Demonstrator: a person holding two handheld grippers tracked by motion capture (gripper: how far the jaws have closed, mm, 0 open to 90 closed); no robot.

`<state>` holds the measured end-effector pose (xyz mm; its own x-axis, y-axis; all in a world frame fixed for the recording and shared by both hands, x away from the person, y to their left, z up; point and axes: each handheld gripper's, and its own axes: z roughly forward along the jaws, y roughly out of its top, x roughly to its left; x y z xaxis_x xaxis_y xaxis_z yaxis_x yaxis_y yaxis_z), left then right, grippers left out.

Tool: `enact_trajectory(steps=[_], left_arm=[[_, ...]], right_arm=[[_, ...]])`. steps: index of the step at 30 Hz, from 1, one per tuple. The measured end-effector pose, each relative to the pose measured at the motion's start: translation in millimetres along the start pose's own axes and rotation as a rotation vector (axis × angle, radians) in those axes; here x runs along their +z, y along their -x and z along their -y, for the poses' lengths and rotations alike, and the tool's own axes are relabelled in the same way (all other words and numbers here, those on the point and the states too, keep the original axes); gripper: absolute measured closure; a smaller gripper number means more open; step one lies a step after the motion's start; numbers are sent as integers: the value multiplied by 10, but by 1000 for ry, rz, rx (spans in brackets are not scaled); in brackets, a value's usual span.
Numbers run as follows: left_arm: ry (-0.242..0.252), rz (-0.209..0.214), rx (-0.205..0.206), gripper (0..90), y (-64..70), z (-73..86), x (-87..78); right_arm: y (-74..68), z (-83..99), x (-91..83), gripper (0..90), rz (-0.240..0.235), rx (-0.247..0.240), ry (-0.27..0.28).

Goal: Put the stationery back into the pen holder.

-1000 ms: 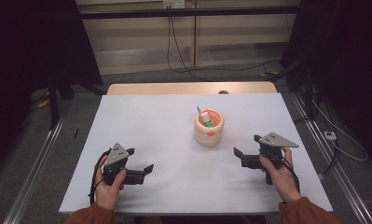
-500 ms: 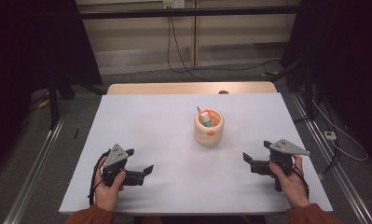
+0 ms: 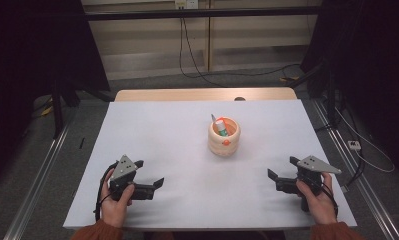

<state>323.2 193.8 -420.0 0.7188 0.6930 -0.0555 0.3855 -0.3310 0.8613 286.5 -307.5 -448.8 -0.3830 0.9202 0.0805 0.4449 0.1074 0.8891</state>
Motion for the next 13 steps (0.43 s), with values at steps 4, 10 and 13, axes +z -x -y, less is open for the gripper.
enact_trajectory(steps=[4, 10, 13], left_arm=[[12, -5, -9, 53, -20, 1, -21], [4, 4, -7, 53, -21, 9, -6], [8, 3, -16, 53, -25, 11, -11]], right_arm=[[-19, 1, -3, 46, -5, 2, 3], [-16, -2, 9, 47, -5, 0, 6], [-20, -9, 25, 48, -5, -3, 6]])
